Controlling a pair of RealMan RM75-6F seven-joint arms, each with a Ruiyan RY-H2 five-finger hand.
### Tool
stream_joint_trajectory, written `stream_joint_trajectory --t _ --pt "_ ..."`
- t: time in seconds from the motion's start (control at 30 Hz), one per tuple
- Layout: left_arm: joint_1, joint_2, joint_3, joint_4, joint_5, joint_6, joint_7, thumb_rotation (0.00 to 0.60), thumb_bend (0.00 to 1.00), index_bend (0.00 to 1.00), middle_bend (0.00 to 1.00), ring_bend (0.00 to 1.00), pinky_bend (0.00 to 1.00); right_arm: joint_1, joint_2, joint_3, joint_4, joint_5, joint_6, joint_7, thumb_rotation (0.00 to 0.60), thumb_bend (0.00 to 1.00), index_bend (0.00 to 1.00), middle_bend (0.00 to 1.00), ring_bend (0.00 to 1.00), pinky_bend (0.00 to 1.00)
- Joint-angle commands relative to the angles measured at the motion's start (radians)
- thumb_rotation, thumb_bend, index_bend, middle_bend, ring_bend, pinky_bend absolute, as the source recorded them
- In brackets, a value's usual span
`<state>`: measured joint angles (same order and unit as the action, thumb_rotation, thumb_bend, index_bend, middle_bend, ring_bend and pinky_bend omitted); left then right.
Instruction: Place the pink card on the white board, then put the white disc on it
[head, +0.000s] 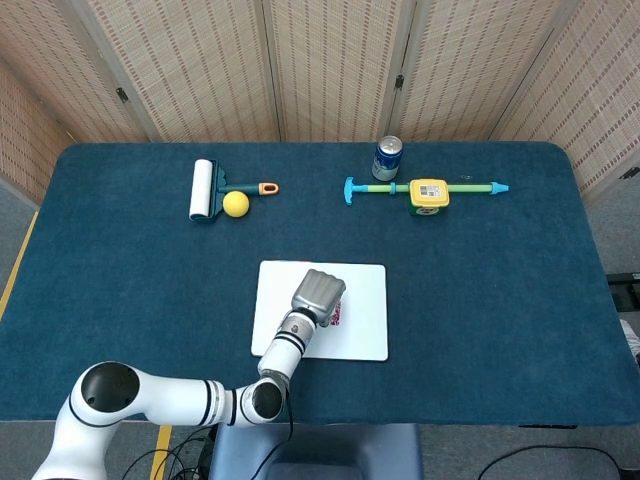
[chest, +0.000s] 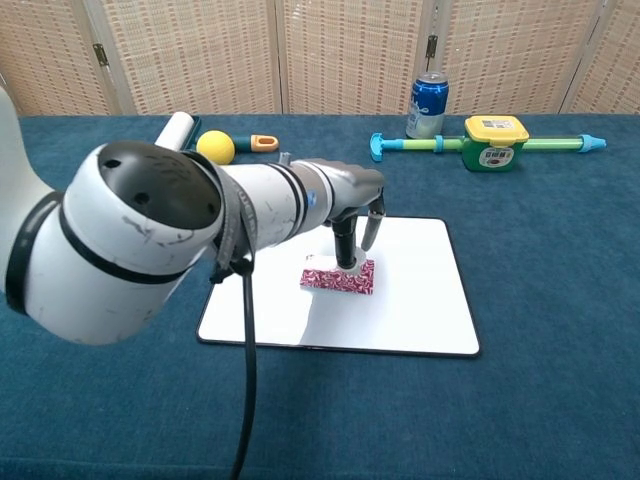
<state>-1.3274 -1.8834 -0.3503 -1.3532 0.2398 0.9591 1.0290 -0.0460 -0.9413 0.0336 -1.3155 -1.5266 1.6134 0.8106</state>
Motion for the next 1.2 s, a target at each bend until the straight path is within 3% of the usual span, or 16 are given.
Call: stream_joint_trajectory --t 0.03,0.33,0.53,0.83,0.97,1.2 --pt "-0.006 -0.012 0.007 0.025 -0.001 -0.022 -0.019 0.600 0.33 0.56 1.00 0.95 1.00 -0.001 0.000 0.001 0.000 -0.001 -0.001 0.000 0.600 0.20 0.00 0.00 0.00 0.00" --pt "-0.004 -0.006 0.032 0.047 -0.006 -0.029 -0.042 0.600 0.33 0.55 1.00 0.95 1.00 -0.004 -0.001 0.004 0.005 -0.006 -0.001 0.005 0.600 0.20 0.00 0.00 0.00 0.00" --pt "-0.001 0.004 0.046 0.038 -0.024 -0.032 -0.047 0.600 0.33 0.49 1.00 0.96 1.00 -0.010 0.000 0.005 0.000 -0.011 0.009 -0.001 0.600 0.20 0.00 0.00 0.00 0.00" --pt "0.008 0.046 0.051 -0.039 -0.005 0.014 -0.062 0.600 0.33 0.47 1.00 0.96 1.00 -0.009 0.001 0.004 -0.007 -0.025 0.011 -0.019 0.600 0.20 0.00 0.00 0.00 0.00" --pt "0.021 0.087 0.058 -0.133 0.024 0.069 -0.063 0.600 0.33 0.47 1.00 0.96 1.00 -0.009 0.001 0.003 -0.012 -0.029 0.013 -0.026 0.600 0.20 0.00 0.00 0.00 0.00" --pt "0.130 0.280 0.114 -0.501 0.129 0.278 -0.093 0.600 0.33 0.41 0.98 0.85 1.00 -0.009 0.002 -0.003 -0.018 -0.053 0.025 -0.035 0.600 0.20 0.00 0.00 0.00 0.00"
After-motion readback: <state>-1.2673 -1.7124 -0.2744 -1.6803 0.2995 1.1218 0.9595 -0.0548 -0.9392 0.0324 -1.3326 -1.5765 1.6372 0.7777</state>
